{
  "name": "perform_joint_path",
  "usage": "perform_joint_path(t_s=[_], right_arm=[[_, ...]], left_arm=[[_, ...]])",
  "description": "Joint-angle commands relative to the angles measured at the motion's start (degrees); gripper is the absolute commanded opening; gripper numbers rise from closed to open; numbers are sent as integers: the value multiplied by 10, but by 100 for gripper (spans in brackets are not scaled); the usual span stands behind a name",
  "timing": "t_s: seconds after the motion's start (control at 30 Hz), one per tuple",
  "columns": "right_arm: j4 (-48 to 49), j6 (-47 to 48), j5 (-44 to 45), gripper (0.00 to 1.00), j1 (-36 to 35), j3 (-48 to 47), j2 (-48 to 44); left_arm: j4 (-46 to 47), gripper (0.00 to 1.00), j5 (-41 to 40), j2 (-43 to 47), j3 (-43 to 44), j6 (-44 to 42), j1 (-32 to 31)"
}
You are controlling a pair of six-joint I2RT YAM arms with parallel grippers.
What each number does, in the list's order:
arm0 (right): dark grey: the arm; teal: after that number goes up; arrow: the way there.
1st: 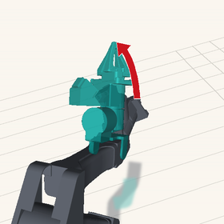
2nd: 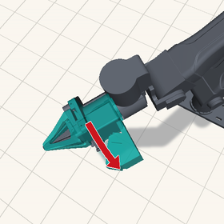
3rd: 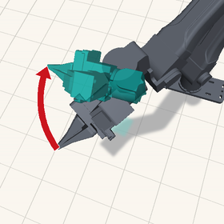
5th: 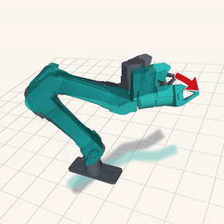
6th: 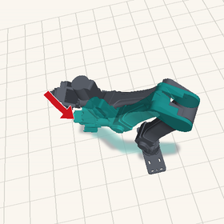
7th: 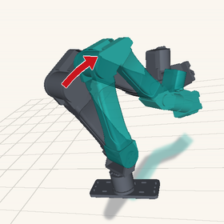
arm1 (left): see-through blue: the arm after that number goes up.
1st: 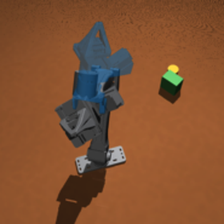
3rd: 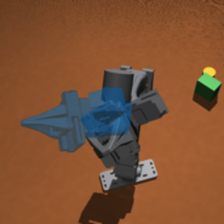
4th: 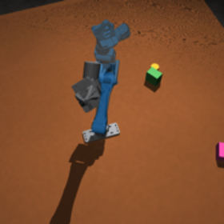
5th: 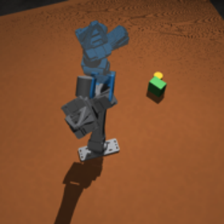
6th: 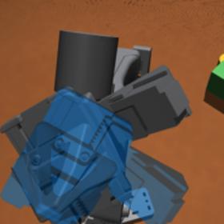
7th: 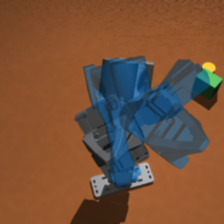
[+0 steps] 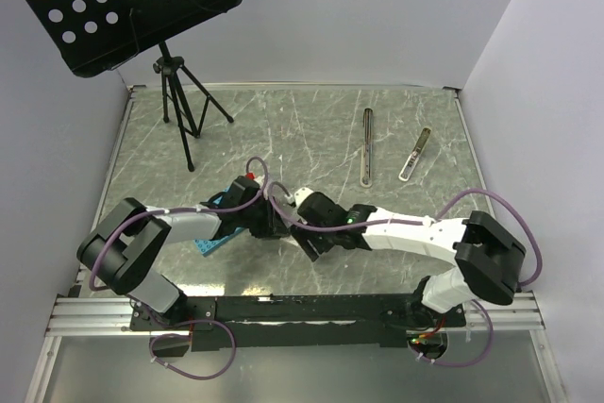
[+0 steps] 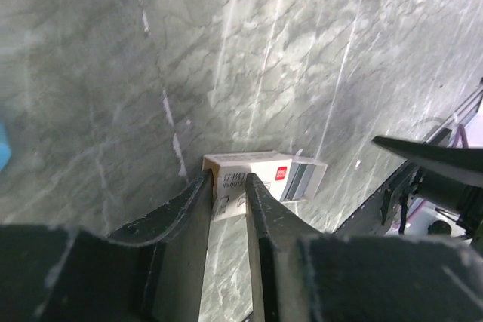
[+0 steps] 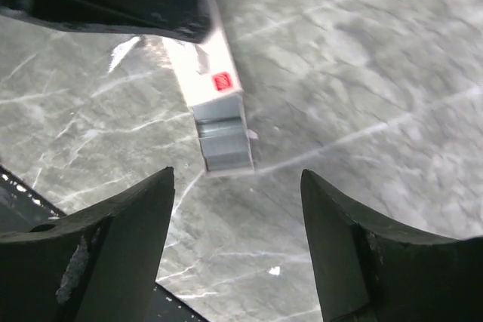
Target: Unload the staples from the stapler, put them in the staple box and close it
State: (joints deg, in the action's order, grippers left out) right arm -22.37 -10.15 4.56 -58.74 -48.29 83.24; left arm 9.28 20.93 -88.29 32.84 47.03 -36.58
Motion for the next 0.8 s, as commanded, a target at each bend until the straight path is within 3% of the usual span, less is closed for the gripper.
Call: perform_joint_path(t_s=[0.0,0.27,0.77], right_arm=[[-26,-79,57,74,-2,36,-35],[-25,-159,84,73,-2,66,-16],[17,-206,104,72,-2,65,47]], left_arm=[[-34,29,-16,24,21,-27,-2],[-57,32,-26,35,33,-33,-2],[-45,18,-23,17,28,-37,-2]])
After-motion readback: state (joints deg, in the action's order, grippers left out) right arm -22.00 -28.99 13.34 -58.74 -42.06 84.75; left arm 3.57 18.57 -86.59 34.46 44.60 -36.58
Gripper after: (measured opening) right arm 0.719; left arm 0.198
